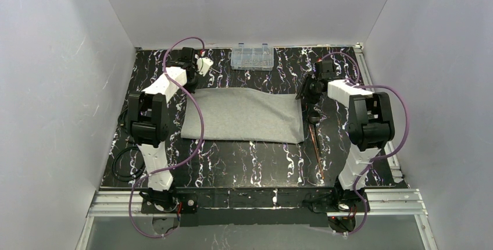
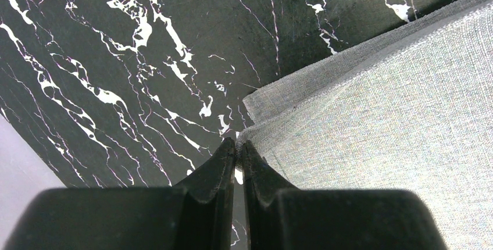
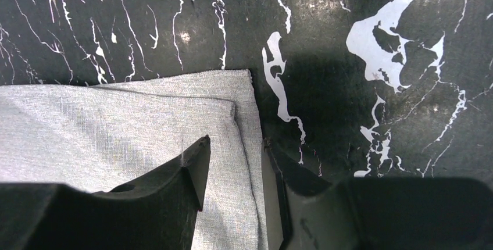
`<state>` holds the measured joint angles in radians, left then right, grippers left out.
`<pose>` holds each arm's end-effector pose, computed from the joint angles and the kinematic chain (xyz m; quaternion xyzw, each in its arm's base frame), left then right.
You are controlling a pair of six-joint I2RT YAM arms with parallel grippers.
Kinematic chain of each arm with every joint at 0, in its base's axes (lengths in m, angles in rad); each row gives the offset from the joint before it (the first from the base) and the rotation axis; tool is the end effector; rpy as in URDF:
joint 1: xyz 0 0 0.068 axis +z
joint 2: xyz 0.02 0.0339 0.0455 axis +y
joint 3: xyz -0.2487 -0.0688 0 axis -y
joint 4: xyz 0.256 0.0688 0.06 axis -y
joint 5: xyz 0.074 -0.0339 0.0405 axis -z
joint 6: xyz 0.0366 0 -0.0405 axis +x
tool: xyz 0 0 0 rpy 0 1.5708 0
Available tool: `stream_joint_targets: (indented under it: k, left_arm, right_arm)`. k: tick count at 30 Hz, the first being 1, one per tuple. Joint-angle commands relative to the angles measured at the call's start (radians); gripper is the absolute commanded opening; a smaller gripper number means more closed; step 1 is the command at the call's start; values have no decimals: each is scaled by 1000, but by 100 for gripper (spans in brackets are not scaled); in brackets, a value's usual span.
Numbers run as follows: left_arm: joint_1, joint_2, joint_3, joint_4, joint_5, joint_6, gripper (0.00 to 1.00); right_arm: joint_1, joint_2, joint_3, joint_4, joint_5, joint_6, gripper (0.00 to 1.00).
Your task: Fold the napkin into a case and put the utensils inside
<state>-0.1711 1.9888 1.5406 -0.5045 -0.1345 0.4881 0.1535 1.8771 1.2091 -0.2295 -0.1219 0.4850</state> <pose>0.4360 -0.0703 0.1941 0.2883 0.9059 0.1111 0.2896 0.3965 0.0659 0.1529 0.1356 0.9325 0.1581 0.2950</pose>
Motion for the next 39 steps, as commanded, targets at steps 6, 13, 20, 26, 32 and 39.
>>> stream_joint_targets:
  k: [6,13,20,26,32,39]
  left_arm:
    - [4,-44,11,-25,6,8,0]
    - [4,-44,13,-28,10,9,0]
    - [4,-43,10,-29,10,10,0]
    - [4,-41,15,-31,13,10,0]
    - [4,-41,20,-37,14,10,0]
    - [4,-44,19,-36,15,10,0]
  right_arm:
    - [6,44,57,42,-7,-10,42]
    - [11,44,60,47,2,-4,38]
    - [23,15,62,23,78,-14,37]
    - [62,-47,42,50,172,-30,48]
    - [74,9,84,17,155,-35,39]
    - [78,53,108,1,167,-42,38]
